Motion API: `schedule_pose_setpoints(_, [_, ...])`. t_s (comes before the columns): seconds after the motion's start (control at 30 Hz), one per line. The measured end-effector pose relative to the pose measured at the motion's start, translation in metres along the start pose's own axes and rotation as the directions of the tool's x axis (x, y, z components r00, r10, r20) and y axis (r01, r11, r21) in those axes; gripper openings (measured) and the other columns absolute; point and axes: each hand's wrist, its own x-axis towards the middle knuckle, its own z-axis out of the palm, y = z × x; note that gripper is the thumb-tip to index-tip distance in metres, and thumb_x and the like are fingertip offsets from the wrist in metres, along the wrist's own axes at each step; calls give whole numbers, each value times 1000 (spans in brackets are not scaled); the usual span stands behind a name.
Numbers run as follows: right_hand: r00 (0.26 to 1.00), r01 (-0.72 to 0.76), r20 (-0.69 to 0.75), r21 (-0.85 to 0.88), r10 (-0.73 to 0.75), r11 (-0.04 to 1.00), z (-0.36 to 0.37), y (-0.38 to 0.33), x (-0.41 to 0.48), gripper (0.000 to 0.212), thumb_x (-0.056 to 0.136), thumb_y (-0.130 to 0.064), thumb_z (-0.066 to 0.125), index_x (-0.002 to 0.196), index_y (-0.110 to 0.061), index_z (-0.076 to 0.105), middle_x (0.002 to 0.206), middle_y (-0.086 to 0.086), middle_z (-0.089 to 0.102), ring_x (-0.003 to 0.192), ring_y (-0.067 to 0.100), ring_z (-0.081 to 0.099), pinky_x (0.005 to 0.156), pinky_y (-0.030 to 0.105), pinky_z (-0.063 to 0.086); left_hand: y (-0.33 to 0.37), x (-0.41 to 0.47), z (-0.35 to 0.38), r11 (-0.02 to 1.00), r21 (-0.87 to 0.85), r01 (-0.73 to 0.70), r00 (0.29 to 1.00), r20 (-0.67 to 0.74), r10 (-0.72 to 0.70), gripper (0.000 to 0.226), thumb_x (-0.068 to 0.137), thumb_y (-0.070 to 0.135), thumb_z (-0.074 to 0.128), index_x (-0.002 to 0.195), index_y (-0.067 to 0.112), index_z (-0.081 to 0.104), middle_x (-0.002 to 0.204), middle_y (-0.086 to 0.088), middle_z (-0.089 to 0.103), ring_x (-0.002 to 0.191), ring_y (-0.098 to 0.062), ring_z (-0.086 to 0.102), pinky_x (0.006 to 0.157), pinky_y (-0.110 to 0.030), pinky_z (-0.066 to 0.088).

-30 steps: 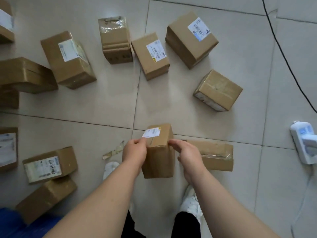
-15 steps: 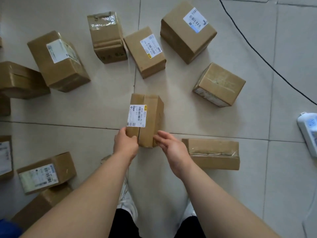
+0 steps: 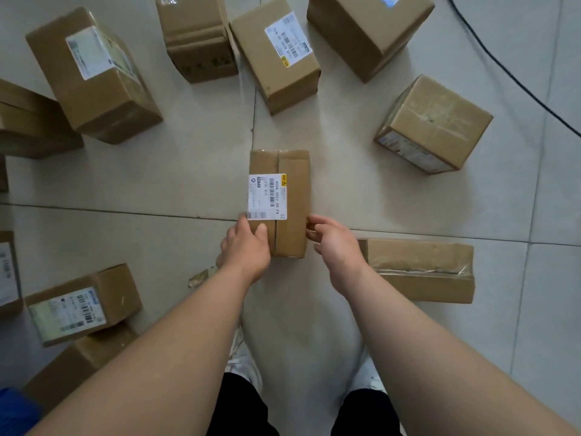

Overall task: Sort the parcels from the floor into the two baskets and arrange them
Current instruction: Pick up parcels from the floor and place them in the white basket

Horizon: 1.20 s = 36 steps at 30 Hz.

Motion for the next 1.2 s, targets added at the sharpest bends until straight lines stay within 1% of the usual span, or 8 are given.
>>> schedule_pose_setpoints(0.17, [991,20,135,-163,2,986,14,6,0,40,99,-2,36,123,-14,65,129,3,59,118,14,50,96,22,38,-21,-3,-18,974,-190,125,917,-353,-187,44,100,31,42,143,24,35,147,-11,31,126,-37,41,103,-48,35])
schedule_pose_setpoints(0.3, [987,47,159,-217,-12,975,24,2,1,45,97,1,37,131,-16,61,128,1,50,110,8,40,84,13,32,-26,6,-22,972,-231,-41,949,-312,-34,41,102,34,31,133,15,51,136,-13,50,121,-31,48,100,-40,38])
schedule_pose_setpoints(0.4, [987,32,164,-201,1,979,29,-2,4,43,98,1,36,128,-15,62,116,0,52,103,10,43,63,4,36,-24,11,-31,952,-293,93,959,-232,-165,47,105,29,21,130,5,54,134,-20,53,123,-35,48,101,-38,36])
schedule_pose_setpoints(0.5, [993,117,12,-176,-117,977,25,1,8,38,97,-2,40,122,-16,65,107,0,61,96,11,50,66,13,39,-16,6,-39,952,-297,81,910,-368,-192,45,104,28,27,138,6,46,143,-18,45,130,-33,43,106,-38,33])
schedule_pose_setpoints(0.63, [869,270,-334,-300,-366,915,-13,0,12,33,92,-4,46,113,-16,69,107,3,67,103,21,60,88,27,46,12,-22,-32,985,-120,-123,871,-489,49,47,96,25,47,141,12,43,145,-12,37,130,-30,38,107,-38,29])
schedule_pose_setpoints(0.77, [785,153,-475,-475,-398,867,-85,-5,11,34,96,-10,44,123,-13,63,140,9,49,131,24,44,109,30,29,55,-43,4,949,-163,-270,958,-142,248,43,97,17,44,140,15,46,142,-8,43,127,-24,44,105,-29,31])
schedule_pose_setpoints(0.93, [852,-266,-520,-536,-65,801,-162,9,17,43,97,-26,42,137,-15,54,150,18,39,139,35,32,116,41,26,102,-67,55,967,-228,-112,910,368,192,47,103,23,33,148,8,35,154,-10,34,141,-23,32,112,-28,25])
schedule_pose_setpoints(1.2, [755,103,-652,11,-70,995,-195,24,-3,20,93,-20,49,91,-13,68,89,2,62,84,22,54,75,31,45,128,-77,65,752,-650,108,994,92,-63,24,91,34,45,106,23,59,114,-6,66,109,-26,60,101,-44,46])
